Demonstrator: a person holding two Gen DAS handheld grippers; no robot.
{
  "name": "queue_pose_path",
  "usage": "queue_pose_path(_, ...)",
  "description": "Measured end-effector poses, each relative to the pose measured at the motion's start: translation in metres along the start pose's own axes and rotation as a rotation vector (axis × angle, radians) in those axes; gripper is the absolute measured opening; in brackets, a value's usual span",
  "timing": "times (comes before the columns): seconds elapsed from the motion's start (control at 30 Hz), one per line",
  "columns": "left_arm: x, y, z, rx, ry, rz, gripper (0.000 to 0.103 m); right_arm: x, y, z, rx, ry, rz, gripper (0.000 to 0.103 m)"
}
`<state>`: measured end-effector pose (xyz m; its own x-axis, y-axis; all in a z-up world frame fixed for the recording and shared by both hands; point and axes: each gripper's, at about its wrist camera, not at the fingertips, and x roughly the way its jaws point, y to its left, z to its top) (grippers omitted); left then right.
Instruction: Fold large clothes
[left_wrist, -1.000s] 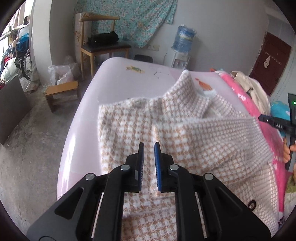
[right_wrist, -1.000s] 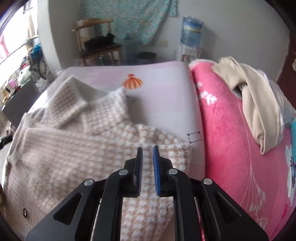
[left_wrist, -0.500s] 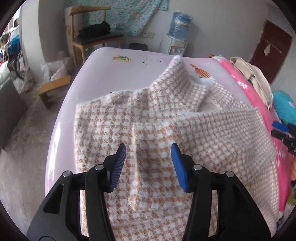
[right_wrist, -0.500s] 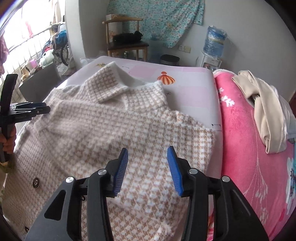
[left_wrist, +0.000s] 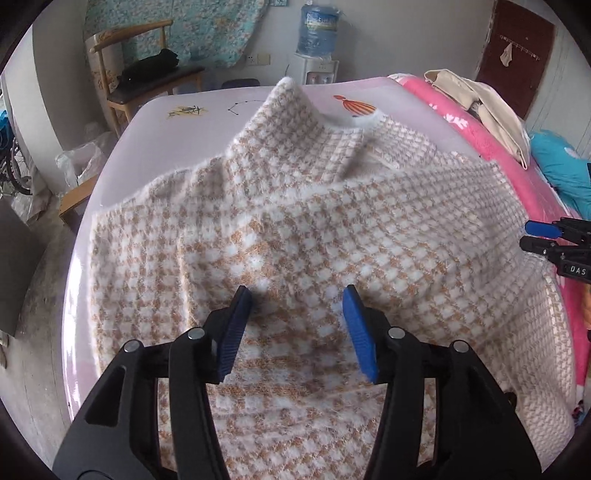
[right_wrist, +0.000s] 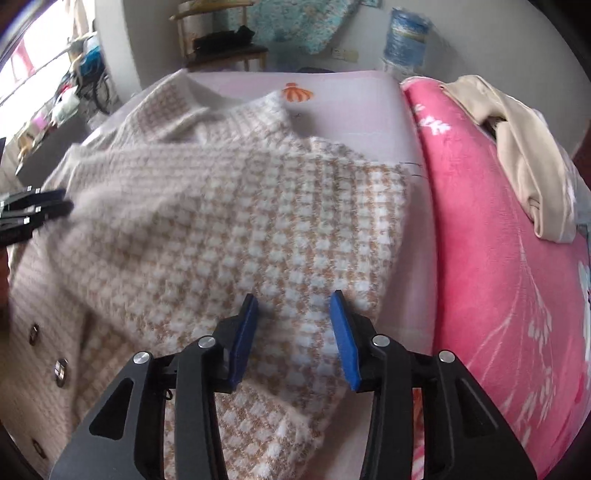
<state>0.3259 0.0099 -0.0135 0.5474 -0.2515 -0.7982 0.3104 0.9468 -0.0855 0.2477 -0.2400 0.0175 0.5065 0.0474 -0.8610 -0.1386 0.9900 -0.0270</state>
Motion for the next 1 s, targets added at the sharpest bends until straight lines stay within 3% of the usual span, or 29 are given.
queue_pose_path(0.07, -0.005, 0.001, 0.006, -0.006, -0.025, -0.039, 0.05, -0.011, 0.0, 0.01, 0.015, -0.043, 0.029, 0.039)
queue_pose_path(0.17, 0.002, -0.001, 0.016, -0.018, -0.023, -0.037, 0.05, -0.011, 0.005, 0.03, 0.014, -0.094, 0.033, 0.039)
queue_pose_path(0.23, 0.015, -0.003, 0.021, -0.026, -0.011, -0.006, 0.052, 0.009, 0.007, 0.04, 0.016, -0.076, 0.053, 0.04)
queue_pose_path(0.3, 0.026, -0.005, 0.021, -0.009, -0.017, 0.041, 0.053, 0.045, 0.005, 0.043, 0.017, 0.004, -0.002, 0.041)
queue_pose_path(0.33, 0.027, -0.006, 0.022, 0.0, -0.025, 0.05, 0.053, 0.051, 0.005, 0.043, 0.025, 0.001, 0.003, 0.042)
queue_pose_path(0.47, 0.017, -0.003, 0.022, -0.018, -0.015, 0.045, 0.053, 0.03, 0.0, 0.041, 0.073, -0.018, 0.027, 0.043)
queue_pose_path(0.57, -0.007, 0.0, 0.011, -0.025, -0.02, 0.008, 0.053, -0.004, 0.0, 0.022, 0.09, -0.045, 0.08, 0.047)
queue_pose_path(0.6, -0.015, -0.001, 0.007, -0.017, -0.022, 0.001, 0.054, -0.019, 0.0, 0.012, 0.093, -0.06, 0.087, 0.056)
queue_pose_path(0.67, -0.032, -0.007, -0.007, 0.006, -0.017, -0.013, 0.059, -0.042, 0.001, -0.008, 0.103, -0.083, 0.092, 0.063)
queue_pose_path(0.83, -0.066, -0.03, -0.048, 0.035, 0.019, -0.06, 0.064, -0.08, -0.001, -0.07, 0.198, -0.065, 0.155, 0.065)
queue_pose_path(1.0, -0.082, -0.059, -0.094, 0.059, 0.039, -0.096, 0.065, -0.077, 0.006, -0.119, 0.236, 0.001, 0.131, 0.065)
